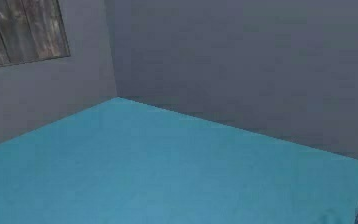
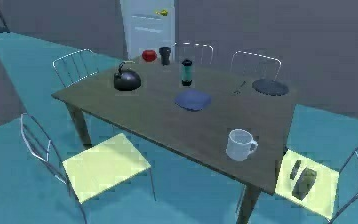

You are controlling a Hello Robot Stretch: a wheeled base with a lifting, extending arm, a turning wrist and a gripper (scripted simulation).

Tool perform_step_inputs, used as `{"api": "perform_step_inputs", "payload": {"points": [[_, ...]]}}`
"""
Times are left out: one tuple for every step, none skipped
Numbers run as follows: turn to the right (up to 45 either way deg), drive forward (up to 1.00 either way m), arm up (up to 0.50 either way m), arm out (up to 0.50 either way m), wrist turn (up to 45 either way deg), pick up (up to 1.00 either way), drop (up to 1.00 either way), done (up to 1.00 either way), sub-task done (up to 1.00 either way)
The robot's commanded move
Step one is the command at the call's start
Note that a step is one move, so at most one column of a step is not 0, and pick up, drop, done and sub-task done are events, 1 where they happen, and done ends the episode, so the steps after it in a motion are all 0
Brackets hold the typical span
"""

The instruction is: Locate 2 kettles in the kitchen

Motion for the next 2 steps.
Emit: {"api": "perform_step_inputs", "payload": {"points": [[0.0,0.5,0.0,0.0,0.0,0.0,0.0,0.0,0.0],[27.0,0.0,0.0,0.0,0.0,0.0,0.0,0.0,0.0]]}}
